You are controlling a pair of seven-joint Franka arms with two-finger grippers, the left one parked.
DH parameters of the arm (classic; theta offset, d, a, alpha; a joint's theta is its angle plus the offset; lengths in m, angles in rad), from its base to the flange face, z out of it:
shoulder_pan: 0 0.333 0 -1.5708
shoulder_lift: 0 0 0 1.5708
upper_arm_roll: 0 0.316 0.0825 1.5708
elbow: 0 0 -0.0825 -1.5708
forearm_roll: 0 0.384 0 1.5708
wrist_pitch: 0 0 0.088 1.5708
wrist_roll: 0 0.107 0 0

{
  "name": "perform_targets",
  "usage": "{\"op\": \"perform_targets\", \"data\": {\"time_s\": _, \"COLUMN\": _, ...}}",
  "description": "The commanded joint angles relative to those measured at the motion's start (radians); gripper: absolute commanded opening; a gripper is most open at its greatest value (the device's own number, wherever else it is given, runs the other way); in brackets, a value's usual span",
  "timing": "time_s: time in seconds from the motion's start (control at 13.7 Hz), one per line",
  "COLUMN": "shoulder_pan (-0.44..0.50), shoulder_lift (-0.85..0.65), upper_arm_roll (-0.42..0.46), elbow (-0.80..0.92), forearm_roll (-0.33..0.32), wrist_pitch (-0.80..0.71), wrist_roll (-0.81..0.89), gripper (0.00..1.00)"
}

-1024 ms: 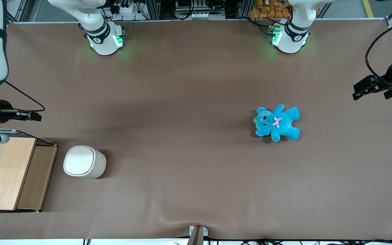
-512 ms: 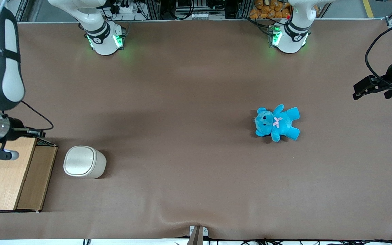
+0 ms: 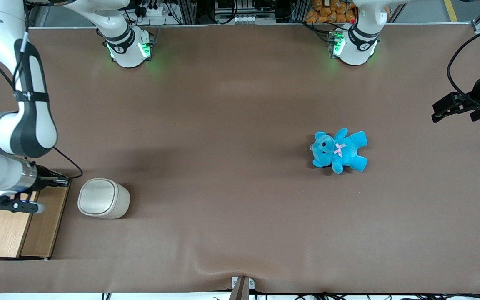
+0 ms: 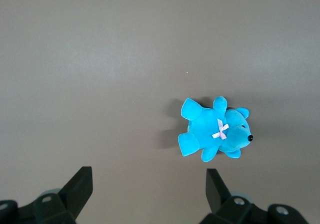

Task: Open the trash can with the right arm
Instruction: 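Lower the right gripper onto the lid edge of the trash can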

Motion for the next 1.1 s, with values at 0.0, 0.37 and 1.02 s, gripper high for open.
{"op": "perform_targets", "data": {"time_s": 0.0, "shoulder_pan": 0.002, "shoulder_lift": 0.032, "upper_arm_roll": 0.001, "elbow": 0.028, "forearm_roll": 0.041, "wrist_pitch": 0.008, "wrist_roll": 0.012, "gripper": 0.0}}
{"op": "perform_targets", "data": {"time_s": 0.37, "shoulder_pan": 0.011, "shoulder_lift": 0.068, "upper_arm_roll": 0.001, "elbow": 0.075, "forearm_roll": 0.041, "wrist_pitch": 0.024, "wrist_roll": 0.012, "gripper": 0.0}}
{"op": "perform_targets", "data": {"time_s": 1.02, "shoulder_pan": 0.016, "shoulder_lift": 0.108, "upper_arm_roll": 0.006, "elbow": 0.081, "forearm_roll": 0.044, "wrist_pitch": 0.096, "wrist_roll": 0.013, "gripper": 0.0}}
